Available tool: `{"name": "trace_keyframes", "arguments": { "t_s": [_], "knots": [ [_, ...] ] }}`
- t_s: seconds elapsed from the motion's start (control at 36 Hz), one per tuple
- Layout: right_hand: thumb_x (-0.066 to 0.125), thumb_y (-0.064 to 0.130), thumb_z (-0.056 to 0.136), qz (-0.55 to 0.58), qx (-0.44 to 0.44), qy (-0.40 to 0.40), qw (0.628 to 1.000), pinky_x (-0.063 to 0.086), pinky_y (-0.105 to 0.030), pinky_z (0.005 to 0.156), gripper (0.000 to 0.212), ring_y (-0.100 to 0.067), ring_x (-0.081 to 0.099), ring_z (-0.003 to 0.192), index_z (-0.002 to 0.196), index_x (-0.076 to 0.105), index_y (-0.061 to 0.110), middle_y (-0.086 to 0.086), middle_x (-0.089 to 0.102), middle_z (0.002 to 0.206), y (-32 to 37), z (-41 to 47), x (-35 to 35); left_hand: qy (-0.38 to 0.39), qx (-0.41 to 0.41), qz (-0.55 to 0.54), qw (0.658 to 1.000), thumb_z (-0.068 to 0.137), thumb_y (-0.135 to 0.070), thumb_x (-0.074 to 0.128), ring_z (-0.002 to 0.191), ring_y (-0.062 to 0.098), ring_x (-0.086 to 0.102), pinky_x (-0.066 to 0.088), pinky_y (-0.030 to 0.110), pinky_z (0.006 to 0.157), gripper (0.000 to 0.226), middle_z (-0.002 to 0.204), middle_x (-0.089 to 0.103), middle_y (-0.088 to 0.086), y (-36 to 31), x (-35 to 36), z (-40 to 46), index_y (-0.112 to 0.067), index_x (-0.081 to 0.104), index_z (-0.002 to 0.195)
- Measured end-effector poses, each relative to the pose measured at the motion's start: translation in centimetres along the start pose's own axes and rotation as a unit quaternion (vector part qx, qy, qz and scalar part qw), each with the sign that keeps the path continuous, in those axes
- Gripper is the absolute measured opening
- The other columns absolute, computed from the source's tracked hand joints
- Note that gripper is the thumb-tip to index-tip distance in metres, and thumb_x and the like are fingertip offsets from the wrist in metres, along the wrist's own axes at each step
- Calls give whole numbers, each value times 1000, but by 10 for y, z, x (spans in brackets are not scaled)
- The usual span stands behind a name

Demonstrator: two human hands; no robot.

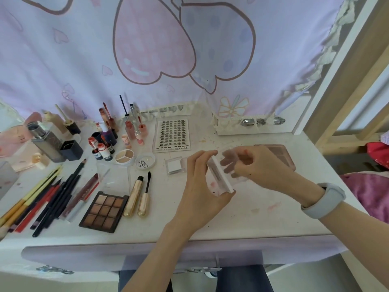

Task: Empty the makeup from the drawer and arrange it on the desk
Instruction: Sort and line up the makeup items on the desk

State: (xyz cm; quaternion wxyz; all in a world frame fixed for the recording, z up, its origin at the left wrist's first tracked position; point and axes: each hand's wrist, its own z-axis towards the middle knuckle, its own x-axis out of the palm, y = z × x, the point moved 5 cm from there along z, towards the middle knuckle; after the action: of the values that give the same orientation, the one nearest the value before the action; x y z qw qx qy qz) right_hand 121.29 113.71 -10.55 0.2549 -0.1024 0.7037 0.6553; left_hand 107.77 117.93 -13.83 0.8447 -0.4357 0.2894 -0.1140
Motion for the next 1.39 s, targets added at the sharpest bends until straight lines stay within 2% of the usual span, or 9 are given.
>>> {"name": "trace_keyframes", "arguments": {
  "t_s": [0.19, 0.31, 0.5, 0.67, 0.81, 0.94, 1.11, 1.22, 1.39],
  "knots": [
    [45, -1, 87, 108, 43, 28, 993, 57, -25, 63, 33, -19, 71, 78, 100, 56, 27, 3, 74, 87, -14, 3, -2, 31, -75, -33, 996, 64, -32, 78, 128, -5, 32, 33, 16, 103, 99, 131, 32, -26, 4, -13, -8, -56, 13, 135],
    [42, -4, 87, 170, 94, 3, 981, 56, -26, 60, 29, -23, 71, 74, 103, 55, 17, -3, 74, 84, -30, 3, 2, 41, -78, 111, 990, 67, -35, 80, 127, 1, 33, 34, 28, 107, 89, 134, 32, -17, 9, -33, -14, -37, 25, 136],
    [42, -7, 88, 249, 135, -4, 959, 58, -29, 64, 37, -26, 70, 74, 118, 49, 12, -10, 74, 88, -43, -3, 15, 93, -102, 324, 936, 73, -44, 71, 124, 3, 12, 5, 9, 98, 94, 143, 31, -5, 19, -53, -24, -16, 19, 146],
    [44, -7, 88, 289, 144, 4, 946, 58, -30, 63, 40, -25, 70, 78, 125, 45, 9, -11, 73, 91, -41, -1, 32, 108, -126, 391, 905, 86, -43, 59, 141, 19, 8, 10, 29, 114, 82, 155, 16, 1, 18, -55, -31, -16, 13, 148],
    [47, -5, 87, 201, 129, -11, 971, 52, -26, 49, 49, -16, 68, 71, 135, 42, 4, -4, 69, 96, -36, 7, 49, 98, -75, 371, 920, 89, -32, 59, 142, 23, 19, 19, 36, 114, 62, 151, 28, 5, 6, -44, -41, -16, 34, 143],
    [54, 18, 91, -116, -14, -91, 989, 40, -3, 73, 39, -9, 58, 83, 130, 54, 11, 0, 64, 109, -21, 7, 44, 65, -53, 365, 927, 86, -22, 65, 134, 30, 37, 35, 47, 106, 50, 141, 45, 12, 4, -41, -45, -9, 50, 132],
    [57, 15, 89, -284, -102, -188, 935, 38, -24, 80, 25, -17, 57, 82, 112, 66, 10, -5, 65, 108, -22, -2, 10, 64, -2, 356, 932, 83, -17, 68, 126, 35, 47, 38, 53, 102, 43, 130, 56, 14, -8, -19, -35, -7, 58, 123],
    [54, 35, 88, -379, 12, -223, 898, 33, -40, 96, 32, -30, 49, 113, 113, 64, 19, -7, 58, 122, -52, 5, -38, 85, 59, 342, 934, 84, -18, 66, 125, 32, 49, 38, 50, 103, 40, 129, 57, 13, -27, 15, -18, -7, 59, 122],
    [46, 65, 82, -400, 194, -100, 890, 26, -49, 106, 73, -36, 25, 135, 143, 27, 28, -8, 21, 152, -93, 17, -57, 142, 70, 275, 948, 93, -18, 49, 138, 28, 29, 21, 39, 113, 43, 142, 43, 11, -37, 72, -1, -5, 45, 134]
  ]
}}
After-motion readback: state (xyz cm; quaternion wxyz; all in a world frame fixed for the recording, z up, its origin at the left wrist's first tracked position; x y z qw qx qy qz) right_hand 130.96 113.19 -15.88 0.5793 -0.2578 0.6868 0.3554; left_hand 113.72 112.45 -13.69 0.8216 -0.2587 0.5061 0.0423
